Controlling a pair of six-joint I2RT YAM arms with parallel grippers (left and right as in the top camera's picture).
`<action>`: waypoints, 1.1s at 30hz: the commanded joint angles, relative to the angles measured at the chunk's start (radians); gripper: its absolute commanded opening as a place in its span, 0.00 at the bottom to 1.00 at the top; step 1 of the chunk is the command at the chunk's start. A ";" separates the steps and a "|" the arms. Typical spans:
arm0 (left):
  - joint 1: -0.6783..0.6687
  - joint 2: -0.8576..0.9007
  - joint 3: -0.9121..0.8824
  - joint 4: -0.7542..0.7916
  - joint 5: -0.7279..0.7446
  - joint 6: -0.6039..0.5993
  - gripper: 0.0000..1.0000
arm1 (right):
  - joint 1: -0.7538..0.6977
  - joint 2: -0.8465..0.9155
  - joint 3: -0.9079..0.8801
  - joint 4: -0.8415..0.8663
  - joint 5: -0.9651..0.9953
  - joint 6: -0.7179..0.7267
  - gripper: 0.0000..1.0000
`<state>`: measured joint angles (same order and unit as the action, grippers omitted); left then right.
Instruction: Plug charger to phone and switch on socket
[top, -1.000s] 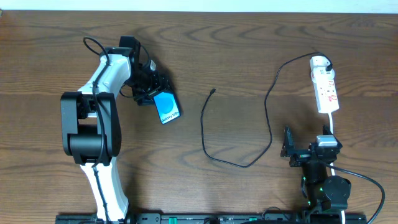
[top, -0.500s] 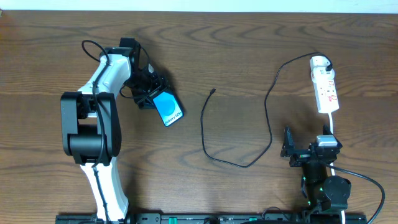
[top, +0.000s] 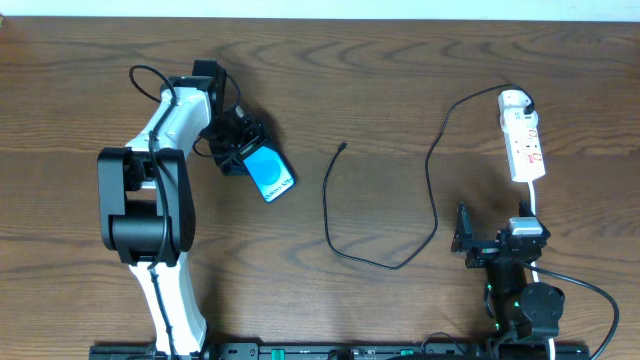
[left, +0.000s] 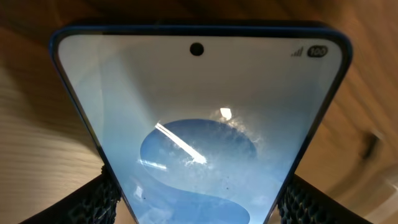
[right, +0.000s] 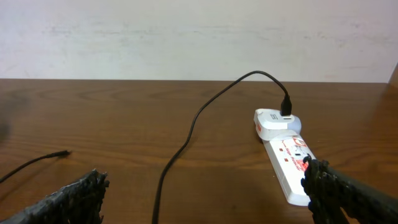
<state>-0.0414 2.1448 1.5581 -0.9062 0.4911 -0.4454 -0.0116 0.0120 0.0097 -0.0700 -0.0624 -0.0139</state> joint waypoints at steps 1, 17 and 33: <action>-0.005 -0.041 -0.013 0.008 -0.237 -0.002 0.69 | 0.007 -0.006 -0.004 -0.001 0.008 -0.010 0.99; -0.029 -0.041 -0.145 0.146 -0.302 -0.006 0.69 | 0.007 -0.006 -0.004 -0.001 0.008 -0.010 0.99; -0.029 -0.041 -0.226 0.219 -0.302 -0.005 0.70 | 0.007 -0.006 -0.004 -0.001 0.008 -0.010 0.99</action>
<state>-0.0738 2.0438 1.3830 -0.6907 0.2176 -0.4488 -0.0116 0.0120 0.0097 -0.0700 -0.0624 -0.0135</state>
